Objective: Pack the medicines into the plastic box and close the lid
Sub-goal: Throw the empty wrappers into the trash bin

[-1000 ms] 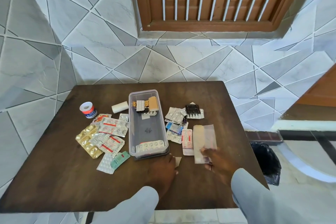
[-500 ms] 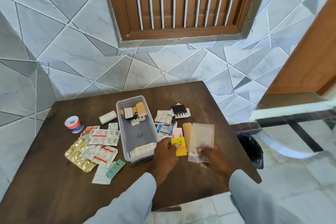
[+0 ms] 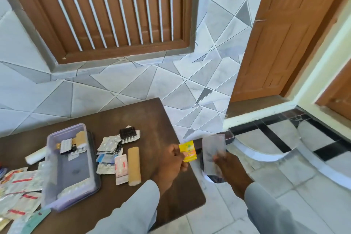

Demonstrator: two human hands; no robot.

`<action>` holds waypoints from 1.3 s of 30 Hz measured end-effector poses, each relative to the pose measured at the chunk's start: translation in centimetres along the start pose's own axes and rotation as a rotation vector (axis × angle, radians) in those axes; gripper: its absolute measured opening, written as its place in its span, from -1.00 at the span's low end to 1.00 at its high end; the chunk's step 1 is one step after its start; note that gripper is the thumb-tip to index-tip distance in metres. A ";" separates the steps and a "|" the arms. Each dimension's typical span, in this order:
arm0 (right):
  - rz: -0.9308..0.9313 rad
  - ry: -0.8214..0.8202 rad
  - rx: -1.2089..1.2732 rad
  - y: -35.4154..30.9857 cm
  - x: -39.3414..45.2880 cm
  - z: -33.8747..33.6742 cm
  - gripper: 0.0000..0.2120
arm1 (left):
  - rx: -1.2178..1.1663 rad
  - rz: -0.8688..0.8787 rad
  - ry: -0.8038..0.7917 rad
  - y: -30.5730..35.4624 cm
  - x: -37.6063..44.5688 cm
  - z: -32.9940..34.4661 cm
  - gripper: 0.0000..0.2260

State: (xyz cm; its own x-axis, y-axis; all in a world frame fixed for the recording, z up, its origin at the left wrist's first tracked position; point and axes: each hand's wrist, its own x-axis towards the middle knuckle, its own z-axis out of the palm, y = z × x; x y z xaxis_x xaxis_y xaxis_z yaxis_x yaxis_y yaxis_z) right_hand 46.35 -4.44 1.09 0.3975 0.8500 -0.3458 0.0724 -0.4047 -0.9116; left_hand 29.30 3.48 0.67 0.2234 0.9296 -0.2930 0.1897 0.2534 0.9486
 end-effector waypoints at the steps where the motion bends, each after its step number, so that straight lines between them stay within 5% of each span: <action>1: -0.002 0.006 -0.013 0.3 0.8 -1.9 -0.85 | 0.018 -0.008 0.013 0.3 0.6 1.6 -0.95; 8: 0.038 0.045 -0.085 2.7 8.7 -14.2 -0.87 | 0.563 0.130 -0.042 0.7 5.8 13.7 -0.69; 18: 0.184 0.054 -0.377 8.5 25.0 -17.0 -0.80 | 0.475 -0.071 -0.004 -3.2 20.4 22.0 -0.71; 30: 0.511 -0.091 -0.609 19.3 44.5 -15.3 -0.90 | 0.579 -0.564 -0.066 -18.6 37.2 29.7 -0.68; 39: 0.663 -0.233 -0.655 38.4 57.1 -12.7 -0.77 | 0.657 -0.665 -0.091 -33.4 47.2 35.0 -0.86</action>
State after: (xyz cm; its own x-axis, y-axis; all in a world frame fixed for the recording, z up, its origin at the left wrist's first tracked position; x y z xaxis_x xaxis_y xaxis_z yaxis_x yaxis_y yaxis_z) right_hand 83.41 24.24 -50.82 0.3549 0.3974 -0.8462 0.4225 -0.8756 -0.2340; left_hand 66.94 29.57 -49.05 -0.0567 0.6167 -0.7851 0.8009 0.4976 0.3331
